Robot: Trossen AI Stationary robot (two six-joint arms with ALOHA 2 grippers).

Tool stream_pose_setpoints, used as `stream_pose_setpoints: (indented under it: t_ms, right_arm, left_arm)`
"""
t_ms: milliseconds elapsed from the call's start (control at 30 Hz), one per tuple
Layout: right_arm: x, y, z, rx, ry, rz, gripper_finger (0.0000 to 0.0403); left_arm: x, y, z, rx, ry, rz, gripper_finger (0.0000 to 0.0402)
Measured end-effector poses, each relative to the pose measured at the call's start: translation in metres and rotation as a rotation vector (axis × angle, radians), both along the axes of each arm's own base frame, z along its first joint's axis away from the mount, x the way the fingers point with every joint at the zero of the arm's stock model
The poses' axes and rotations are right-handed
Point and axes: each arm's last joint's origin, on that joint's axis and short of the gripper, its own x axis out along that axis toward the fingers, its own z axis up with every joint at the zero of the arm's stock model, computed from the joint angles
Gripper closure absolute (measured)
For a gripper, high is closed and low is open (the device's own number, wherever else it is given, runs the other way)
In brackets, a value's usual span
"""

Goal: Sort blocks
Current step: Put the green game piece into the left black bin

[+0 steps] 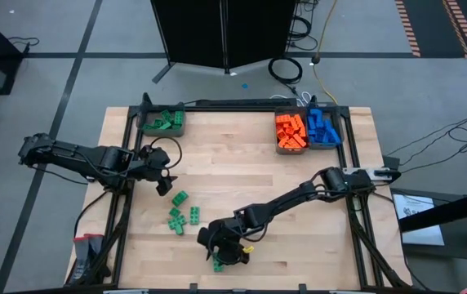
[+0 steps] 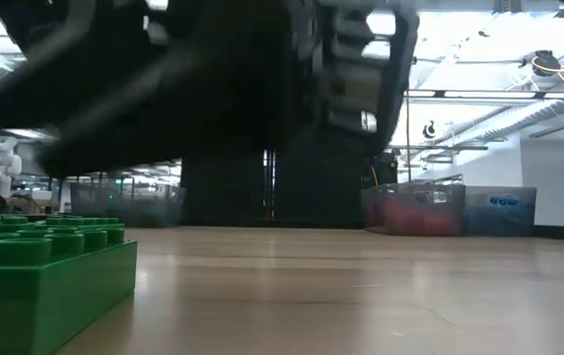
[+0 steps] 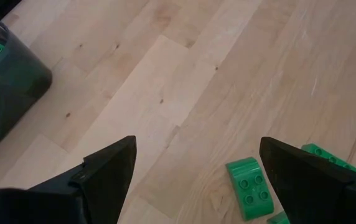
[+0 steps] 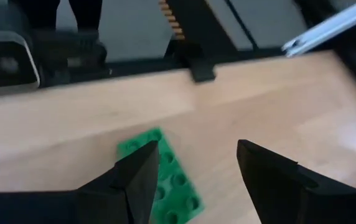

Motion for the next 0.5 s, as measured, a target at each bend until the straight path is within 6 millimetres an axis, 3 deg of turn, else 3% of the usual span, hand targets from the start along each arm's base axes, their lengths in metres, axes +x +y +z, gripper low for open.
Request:
stream_pose_setpoints:
  t_ms: [100,300,500]
  right_arm:
    - [0.002,0.001,-0.015,0.007,0.04,-0.019,0.0199]
    - [0.005,-0.001,-0.021,-0.032,0.045,-0.192,0.0217]
    - [0.017,-0.036,-0.019,-0.023,0.087,-0.56,0.0226]
  left_arm:
    - [0.0,0.0,0.0,0.001,0.0,0.0,0.0059]
    - [0.0,0.0,0.0,0.001,-0.001,0.001,0.0059]
    - [0.0,0.0,0.0,0.003,0.001,-0.002,0.0059]
